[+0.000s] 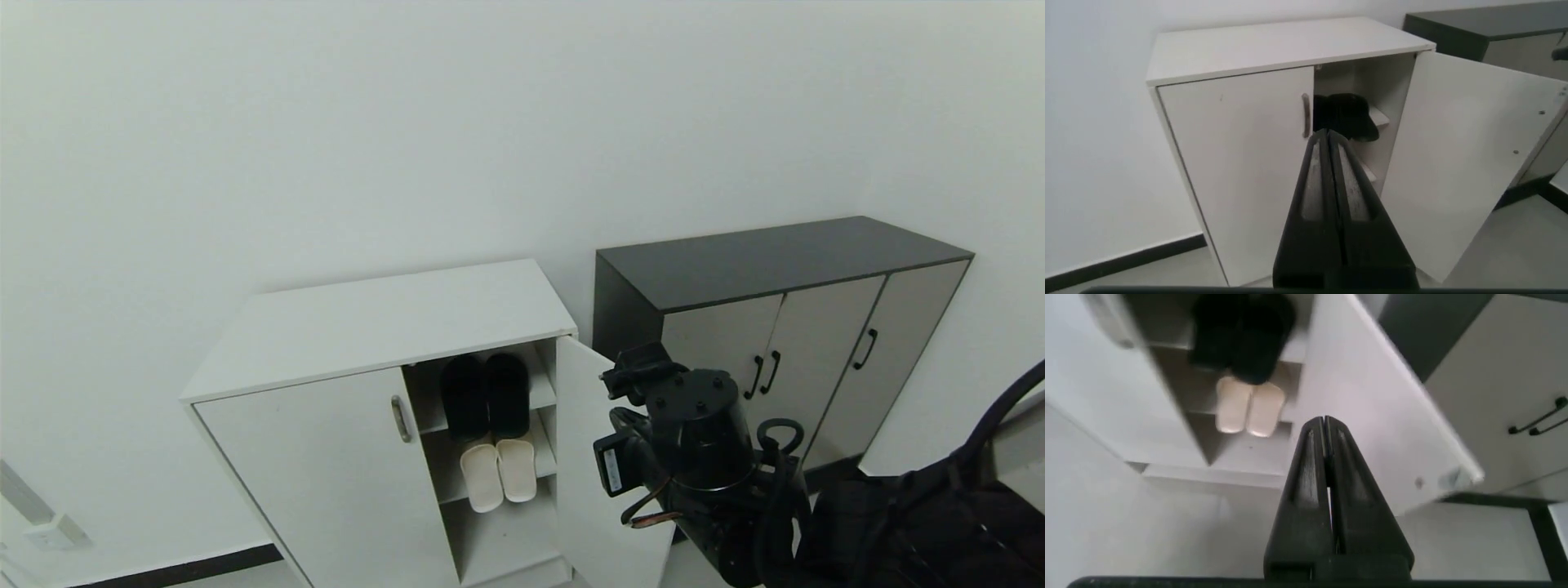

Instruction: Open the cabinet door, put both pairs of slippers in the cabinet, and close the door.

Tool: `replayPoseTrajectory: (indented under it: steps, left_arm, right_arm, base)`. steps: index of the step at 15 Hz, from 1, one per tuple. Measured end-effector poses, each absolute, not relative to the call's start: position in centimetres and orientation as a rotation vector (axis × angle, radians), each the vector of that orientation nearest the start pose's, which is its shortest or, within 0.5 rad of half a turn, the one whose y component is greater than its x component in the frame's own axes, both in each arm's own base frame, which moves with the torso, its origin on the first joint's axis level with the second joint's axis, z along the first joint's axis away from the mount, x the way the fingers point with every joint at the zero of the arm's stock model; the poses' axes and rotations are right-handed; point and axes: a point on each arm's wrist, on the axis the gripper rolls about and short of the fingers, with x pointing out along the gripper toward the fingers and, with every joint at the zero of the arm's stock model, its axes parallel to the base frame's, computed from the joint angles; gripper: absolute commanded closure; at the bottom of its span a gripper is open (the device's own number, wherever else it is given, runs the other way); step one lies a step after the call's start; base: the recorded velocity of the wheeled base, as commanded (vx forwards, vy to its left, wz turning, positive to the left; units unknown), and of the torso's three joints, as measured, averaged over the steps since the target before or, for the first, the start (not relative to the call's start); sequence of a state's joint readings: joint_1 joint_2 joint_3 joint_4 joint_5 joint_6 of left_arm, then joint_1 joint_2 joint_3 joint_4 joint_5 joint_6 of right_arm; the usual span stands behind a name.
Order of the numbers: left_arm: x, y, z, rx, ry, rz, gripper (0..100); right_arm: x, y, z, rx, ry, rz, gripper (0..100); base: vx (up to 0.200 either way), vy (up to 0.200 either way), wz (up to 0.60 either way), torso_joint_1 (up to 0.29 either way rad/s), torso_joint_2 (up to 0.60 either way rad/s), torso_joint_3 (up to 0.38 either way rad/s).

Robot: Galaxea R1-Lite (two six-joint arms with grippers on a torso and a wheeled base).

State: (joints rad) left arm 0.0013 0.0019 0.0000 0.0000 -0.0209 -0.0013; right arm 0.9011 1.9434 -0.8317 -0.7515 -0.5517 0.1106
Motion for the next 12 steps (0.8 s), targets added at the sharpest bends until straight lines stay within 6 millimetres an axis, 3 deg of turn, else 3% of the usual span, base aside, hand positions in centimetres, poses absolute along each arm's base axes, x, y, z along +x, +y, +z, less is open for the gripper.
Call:
replayPoseTrajectory:
  steps: [5,12]
  left_arm:
    - [-2.3,-0.1,7.6,-0.001,0.002,-0.02,100]
    - [-2.3,-0.1,7.6,-0.001,0.002,-0.02,100]
  right_arm:
    - [23.3,25.8,12.0,-0.13,0.293,0.294,100]
    - [28.8,23.2,12.9,-0.071,0.274,0.177,100]
  base:
    - [0.0,0.0,0.0,0.0,0.0,0.0]
    - [0.0,0.0,0.0,0.0,0.0,0.0]
